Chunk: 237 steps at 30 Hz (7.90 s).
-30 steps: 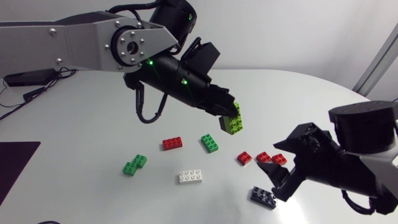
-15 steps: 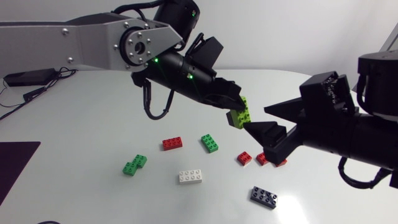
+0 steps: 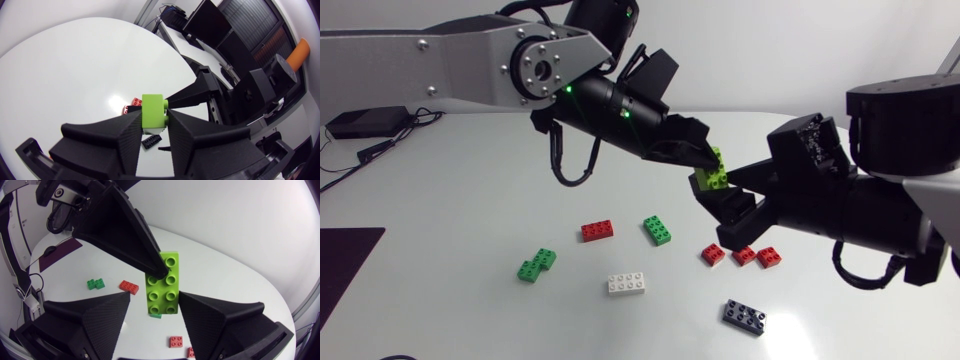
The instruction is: Separate the duplo bricks
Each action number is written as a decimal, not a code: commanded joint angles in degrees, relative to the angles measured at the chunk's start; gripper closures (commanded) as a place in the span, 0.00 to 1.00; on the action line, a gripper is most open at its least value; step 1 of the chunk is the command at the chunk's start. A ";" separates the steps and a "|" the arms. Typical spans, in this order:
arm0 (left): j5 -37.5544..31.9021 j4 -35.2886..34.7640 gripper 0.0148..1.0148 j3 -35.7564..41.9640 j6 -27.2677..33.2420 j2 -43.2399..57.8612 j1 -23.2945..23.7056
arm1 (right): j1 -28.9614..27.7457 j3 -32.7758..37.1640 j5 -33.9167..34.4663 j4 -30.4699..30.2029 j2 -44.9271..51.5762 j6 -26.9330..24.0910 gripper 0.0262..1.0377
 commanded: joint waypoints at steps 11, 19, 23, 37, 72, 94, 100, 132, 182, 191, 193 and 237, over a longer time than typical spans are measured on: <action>2.95 -0.57 0.75 1.43 -0.75 0.95 1.45 | 2.48 0.30 0.32 1.07 2.89 0.21 0.80; 3.48 -0.75 0.75 1.08 -0.58 0.42 1.10 | 4.41 0.04 1.29 1.51 3.42 0.30 0.75; 3.48 -0.75 0.75 0.90 -0.49 0.33 0.93 | 4.67 -0.31 1.73 1.51 3.59 0.39 0.61; 3.48 -1.01 0.75 0.55 -0.05 0.16 0.40 | 5.99 -0.49 1.99 1.59 3.86 0.47 0.48; -0.92 -2.42 0.07 -2.26 21.22 -7.14 5.67 | -3.76 1.18 -4.95 -4.12 -1.33 0.83 0.90; -25.35 25.53 0.07 -33.64 51.81 -19.00 -7.07 | -17.21 13.75 -26.04 -13.17 12.12 11.02 0.91; -29.48 30.45 0.09 -35.31 54.71 -16.89 -9.44 | -15.01 13.66 -26.92 -13.52 13.00 11.55 0.91; -33.88 38.54 0.64 -33.28 54.00 -13.03 -11.99 | -10.53 9.53 -26.92 -12.47 12.47 11.99 0.91; -18.06 42.93 0.73 -57.45 43.46 -13.82 14.11 | -22.22 0.30 -32.90 -9.04 -4.85 6.80 0.91; -14.63 49.35 0.73 -61.50 43.28 -7.05 15.43 | -21.78 0.04 -32.90 -8.86 -4.67 6.98 0.91; -13.49 49.70 0.72 -61.50 43.19 -5.73 15.87 | -21.69 0.13 -32.81 -8.86 -4.67 6.98 0.91; -11.20 38.71 0.07 -64.75 46.71 -18.83 16.66 | -10.44 2.94 -22.88 -9.92 -1.68 6.19 0.91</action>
